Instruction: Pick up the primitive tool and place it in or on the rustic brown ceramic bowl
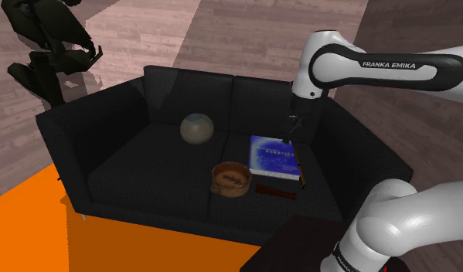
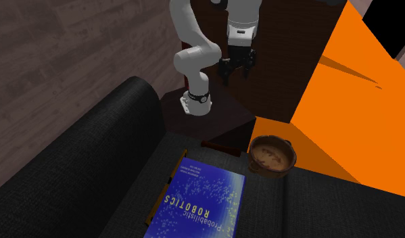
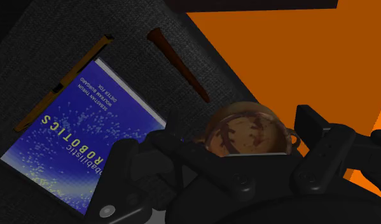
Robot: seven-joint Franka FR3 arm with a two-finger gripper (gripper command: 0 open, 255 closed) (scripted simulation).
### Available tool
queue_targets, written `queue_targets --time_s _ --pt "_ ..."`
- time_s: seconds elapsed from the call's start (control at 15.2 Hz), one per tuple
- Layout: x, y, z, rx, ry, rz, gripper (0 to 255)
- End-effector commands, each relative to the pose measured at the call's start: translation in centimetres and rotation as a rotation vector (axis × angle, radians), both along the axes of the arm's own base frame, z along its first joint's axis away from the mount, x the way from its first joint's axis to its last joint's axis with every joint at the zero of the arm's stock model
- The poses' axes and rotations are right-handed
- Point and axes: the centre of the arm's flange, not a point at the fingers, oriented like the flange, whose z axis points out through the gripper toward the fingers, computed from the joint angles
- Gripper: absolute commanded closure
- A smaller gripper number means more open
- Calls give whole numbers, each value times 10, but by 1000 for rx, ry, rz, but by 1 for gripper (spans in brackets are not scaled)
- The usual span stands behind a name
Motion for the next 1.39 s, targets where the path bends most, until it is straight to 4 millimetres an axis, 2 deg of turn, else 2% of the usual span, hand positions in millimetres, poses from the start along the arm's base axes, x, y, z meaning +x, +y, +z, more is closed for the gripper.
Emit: queue_targets --time_s 0.0,0.66,1.32 --pt "0 0 0 0 0 0 0" --pt "7 -32 -128 5 -28 254 0" --pt "24 -60 -256 10 -56 508 0"
